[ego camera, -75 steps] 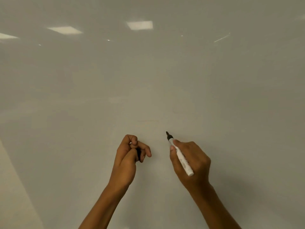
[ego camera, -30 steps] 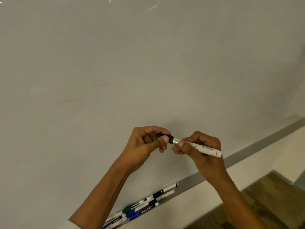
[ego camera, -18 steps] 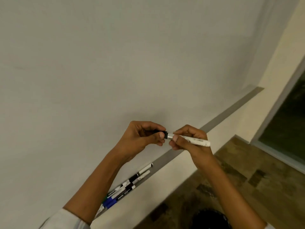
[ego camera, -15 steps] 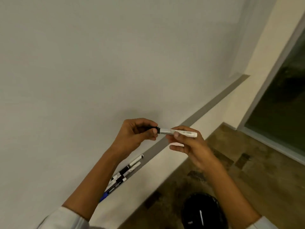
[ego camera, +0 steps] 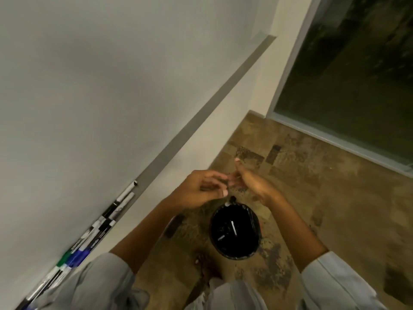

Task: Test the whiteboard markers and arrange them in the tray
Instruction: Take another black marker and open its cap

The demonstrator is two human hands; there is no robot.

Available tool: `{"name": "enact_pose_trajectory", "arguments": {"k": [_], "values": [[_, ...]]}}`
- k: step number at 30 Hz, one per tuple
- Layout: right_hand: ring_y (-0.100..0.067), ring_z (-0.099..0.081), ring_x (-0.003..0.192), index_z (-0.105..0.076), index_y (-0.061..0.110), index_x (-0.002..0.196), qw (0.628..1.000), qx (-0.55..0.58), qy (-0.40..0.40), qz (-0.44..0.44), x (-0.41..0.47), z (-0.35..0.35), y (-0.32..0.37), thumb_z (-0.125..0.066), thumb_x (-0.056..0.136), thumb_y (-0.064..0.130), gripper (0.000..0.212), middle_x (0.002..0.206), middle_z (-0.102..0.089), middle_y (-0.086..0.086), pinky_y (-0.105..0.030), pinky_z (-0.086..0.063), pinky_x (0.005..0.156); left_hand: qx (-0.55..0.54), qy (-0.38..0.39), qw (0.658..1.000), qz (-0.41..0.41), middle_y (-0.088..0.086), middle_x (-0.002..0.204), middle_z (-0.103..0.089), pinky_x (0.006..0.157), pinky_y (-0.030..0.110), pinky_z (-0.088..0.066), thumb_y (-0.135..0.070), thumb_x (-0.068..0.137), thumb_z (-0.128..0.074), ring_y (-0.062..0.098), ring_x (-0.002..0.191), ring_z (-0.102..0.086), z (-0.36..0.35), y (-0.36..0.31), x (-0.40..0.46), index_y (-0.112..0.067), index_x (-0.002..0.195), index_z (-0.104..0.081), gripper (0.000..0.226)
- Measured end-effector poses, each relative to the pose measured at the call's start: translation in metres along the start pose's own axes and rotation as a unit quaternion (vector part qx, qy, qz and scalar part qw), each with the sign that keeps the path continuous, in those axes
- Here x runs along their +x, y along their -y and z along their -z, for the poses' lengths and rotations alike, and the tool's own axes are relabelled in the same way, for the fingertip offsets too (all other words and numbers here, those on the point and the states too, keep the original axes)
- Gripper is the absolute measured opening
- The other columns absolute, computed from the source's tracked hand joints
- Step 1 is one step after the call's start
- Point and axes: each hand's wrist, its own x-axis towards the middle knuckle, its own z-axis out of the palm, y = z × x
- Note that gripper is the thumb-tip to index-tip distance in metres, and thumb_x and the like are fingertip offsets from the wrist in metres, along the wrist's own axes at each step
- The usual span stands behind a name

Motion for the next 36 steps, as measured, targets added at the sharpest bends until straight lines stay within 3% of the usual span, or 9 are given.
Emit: {"name": "enact_pose_trajectory", "arguments": {"k": [4, 8, 10, 13, 18, 22, 27, 31, 36], "values": [[-0.019, -0.064, 0.102, -0.071, 0.014, 0.099, 0.999, -0.001, -0.051, 0.019, 0.017, 0.018, -0.011, -0.023, 0.096, 0.066, 0.071, 0.105, -0.073, -0.004, -0.025, -0.029, 0.061, -0.081, 0.042, 0.994, 0.055, 0.021, 0.110, -0.071, 0.088, 0.042, -0.057, -0.003, 0.087, -0.067, 0.032, 0.101, -0.070, -0.008, 0.001, 0.010, -0.003, 0.122, -0.059, 0.036], [-0.021, -0.068, 0.096, -0.071, 0.012, 0.096, 0.998, 0.013, -0.050, 0.034, 0.031, 0.011, -0.003, -0.029, 0.097, 0.062, 0.065, 0.101, -0.075, -0.006, -0.026, -0.038, 0.064, -0.084, -0.010, 0.994, 0.063, 0.017, 0.107, -0.073, 0.083, 0.041, -0.059, -0.011, 0.089, -0.065, 0.031, 0.097, -0.071, 0.013, 0.002, 0.007, -0.005, 0.118, -0.062, 0.030], [-0.019, -0.070, 0.091, -0.071, 0.016, 0.090, 0.998, 0.030, -0.026, 0.046, 0.041, -0.005, 0.002, -0.035, 0.094, 0.065, 0.061, 0.094, -0.076, -0.004, -0.038, -0.052, 0.084, -0.091, -0.058, 0.991, 0.080, 0.014, 0.105, -0.074, 0.081, 0.041, -0.059, -0.015, 0.091, -0.064, 0.029, 0.095, -0.072, 0.030, 0.007, 0.000, -0.006, 0.115, -0.063, 0.026], [-0.019, -0.070, 0.094, -0.072, 0.019, 0.093, 0.998, 0.011, 0.040, 0.053, 0.055, -0.039, 0.016, -0.036, 0.092, 0.068, 0.060, 0.096, -0.075, -0.001, -0.045, -0.048, 0.100, -0.110, -0.151, 0.974, 0.127, 0.010, 0.105, -0.074, 0.082, 0.040, -0.058, -0.024, 0.094, -0.061, 0.027, 0.098, -0.071, 0.060, 0.025, -0.016, -0.005, 0.115, -0.064, 0.028], [-0.018, -0.066, 0.103, -0.065, 0.018, 0.111, 0.981, -0.069, 0.175, 0.054, 0.062, -0.112, 0.052, -0.033, 0.097, 0.061, 0.056, 0.112, -0.070, 0.002, -0.040, -0.047, 0.097, -0.281, -0.331, 0.875, 0.214, 0.010, 0.114, -0.066, 0.086, 0.040, -0.055, -0.043, 0.094, -0.056, 0.027, 0.107, -0.062, 0.109, 0.068, -0.054, -0.011, 0.112, -0.063, 0.038], [-0.019, -0.063, 0.106, -0.063, 0.016, 0.115, 0.965, -0.105, 0.236, 0.048, 0.078, -0.170, 0.071, -0.036, 0.100, 0.052, 0.047, 0.119, -0.065, -0.001, -0.038, -0.049, 0.093, -0.370, -0.438, 0.777, 0.261, 0.008, 0.101, -0.059, 0.078, 0.036, -0.051, -0.045, 0.094, -0.054, 0.022, 0.091, -0.059, 0.135, 0.099, -0.098, -0.013, 0.098, -0.061, 0.033], [-0.018, -0.064, 0.100, -0.057, 0.013, 0.124, 0.960, -0.135, 0.240, 0.042, 0.099, -0.226, 0.074, -0.046, 0.096, 0.051, 0.047, 0.117, -0.062, -0.005, -0.030, -0.054, 0.075, -0.386, -0.504, 0.716, 0.289, 0.008, 0.097, -0.055, 0.077, 0.038, -0.051, -0.046, 0.096, -0.049, 0.022, 0.087, -0.055, 0.144, 0.126, -0.144, -0.011, 0.097, -0.058, 0.036], [-0.018, -0.067, 0.094, -0.061, 0.012, 0.113, 0.957, -0.148, 0.246, 0.049, 0.108, -0.260, 0.074, -0.054, 0.094, 0.044, 0.038, 0.102, -0.066, -0.005, -0.034, -0.057, 0.079, -0.401, -0.501, 0.710, 0.290, 0.009, 0.092, -0.058, 0.083, 0.038, -0.048, -0.048, 0.097, -0.047, 0.023, 0.086, -0.057, 0.142, 0.140, -0.157, -0.009, 0.098, -0.056, 0.040], [-0.026, -0.070, 0.092, -0.065, 0.007, 0.099, 0.954, -0.179, 0.228, 0.082, 0.116, -0.286, 0.069, -0.071, 0.082, 0.033, 0.032, 0.105, -0.070, -0.014, -0.030, -0.060, 0.066, -0.390, -0.466, 0.744, 0.280, 0.009, 0.106, -0.061, 0.083, 0.033, -0.050, -0.047, 0.097, -0.046, 0.022, 0.099, -0.061, 0.139, 0.155, -0.158, -0.009, 0.113, -0.056, 0.042]]}}
